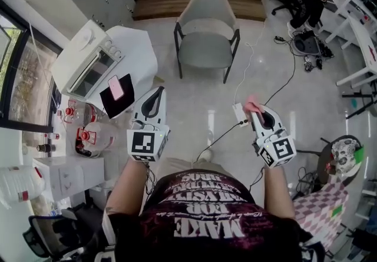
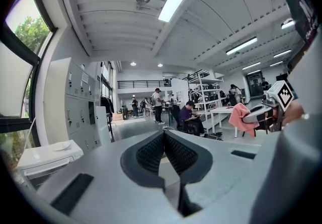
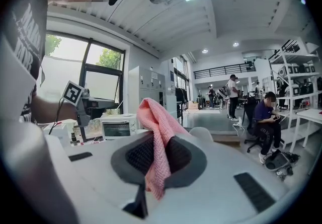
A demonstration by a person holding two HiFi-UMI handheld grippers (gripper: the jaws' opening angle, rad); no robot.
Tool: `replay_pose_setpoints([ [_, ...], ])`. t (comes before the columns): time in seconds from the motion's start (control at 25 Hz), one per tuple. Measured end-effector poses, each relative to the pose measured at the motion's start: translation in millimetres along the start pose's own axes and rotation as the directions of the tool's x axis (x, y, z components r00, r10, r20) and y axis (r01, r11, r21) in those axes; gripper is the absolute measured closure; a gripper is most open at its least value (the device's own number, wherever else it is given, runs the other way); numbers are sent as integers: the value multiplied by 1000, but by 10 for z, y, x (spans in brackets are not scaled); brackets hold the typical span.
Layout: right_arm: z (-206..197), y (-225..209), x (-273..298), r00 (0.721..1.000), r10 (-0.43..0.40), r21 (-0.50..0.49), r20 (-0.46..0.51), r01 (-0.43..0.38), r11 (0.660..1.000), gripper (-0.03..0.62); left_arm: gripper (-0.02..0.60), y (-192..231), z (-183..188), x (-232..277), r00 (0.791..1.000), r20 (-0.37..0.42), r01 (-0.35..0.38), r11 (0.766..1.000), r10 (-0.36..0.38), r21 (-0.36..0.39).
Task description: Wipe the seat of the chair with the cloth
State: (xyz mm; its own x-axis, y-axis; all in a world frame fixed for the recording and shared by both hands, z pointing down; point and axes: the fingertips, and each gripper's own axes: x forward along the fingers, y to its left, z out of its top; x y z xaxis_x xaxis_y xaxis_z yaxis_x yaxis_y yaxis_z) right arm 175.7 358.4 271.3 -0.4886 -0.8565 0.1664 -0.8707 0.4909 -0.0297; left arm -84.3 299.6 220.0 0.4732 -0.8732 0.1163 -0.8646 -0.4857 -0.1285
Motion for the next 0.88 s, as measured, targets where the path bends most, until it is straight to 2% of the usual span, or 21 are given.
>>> replay_pose_setpoints([
  [0.2, -41, -138, 82, 1000, 17, 18, 0, -17, 1000, 562, 576, -33, -31, 7, 1000, -24, -8, 999, 9, 34],
  [0.48, -84, -166, 283, 999, 47, 23, -13, -46, 999, 562, 576, 38, -127, 36, 999, -40, -26, 999, 28, 27],
  [0.88, 33, -262, 592, 1000, 27, 13, 3, -27, 1000, 562, 575, 234, -188, 342, 1000, -21, -23, 1000, 23, -13],
])
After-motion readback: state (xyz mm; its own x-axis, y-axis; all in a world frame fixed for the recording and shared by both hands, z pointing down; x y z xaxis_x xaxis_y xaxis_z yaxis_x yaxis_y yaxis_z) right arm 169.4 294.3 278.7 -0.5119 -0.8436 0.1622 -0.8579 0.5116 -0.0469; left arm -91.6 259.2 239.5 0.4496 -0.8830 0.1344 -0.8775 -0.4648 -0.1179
